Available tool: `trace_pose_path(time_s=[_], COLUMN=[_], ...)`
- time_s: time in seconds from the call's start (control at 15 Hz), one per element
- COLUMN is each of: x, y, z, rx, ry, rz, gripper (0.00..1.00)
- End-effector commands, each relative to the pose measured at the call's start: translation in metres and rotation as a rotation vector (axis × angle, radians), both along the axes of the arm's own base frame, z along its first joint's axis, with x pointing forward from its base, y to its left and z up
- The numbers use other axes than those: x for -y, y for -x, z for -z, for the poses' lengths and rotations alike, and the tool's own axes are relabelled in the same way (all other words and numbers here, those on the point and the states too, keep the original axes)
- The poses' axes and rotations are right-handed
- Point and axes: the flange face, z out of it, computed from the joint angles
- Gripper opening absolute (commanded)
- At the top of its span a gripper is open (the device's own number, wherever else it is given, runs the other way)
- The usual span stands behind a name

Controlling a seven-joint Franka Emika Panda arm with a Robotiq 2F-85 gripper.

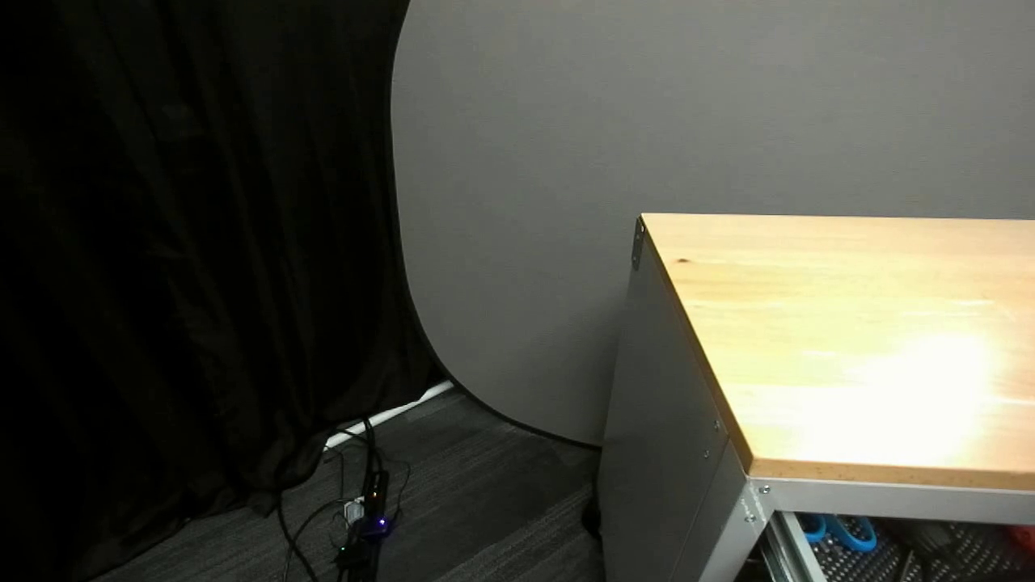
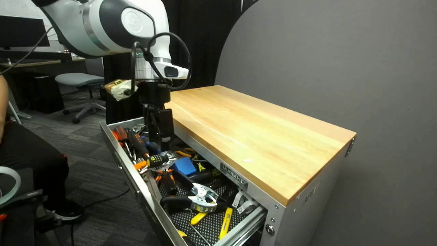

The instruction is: Put the screwdriver in the open drawer and then close the drawer

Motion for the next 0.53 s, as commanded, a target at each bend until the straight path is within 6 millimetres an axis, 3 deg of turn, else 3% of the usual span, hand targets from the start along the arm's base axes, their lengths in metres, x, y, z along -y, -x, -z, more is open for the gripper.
trace_pose_path(time_s=[0.0,0.2,0.47], x=[0.031,0.053,0.067], y=[0.031,0.054,0.079], z=[-0.016,-0.008,0.012], rx=[-0.003,-0.052,-0.106], ry=[0.004,-0.015,-0.054], rz=[0.077,0.144,0.203], gripper=[1.00,1.00,1.00])
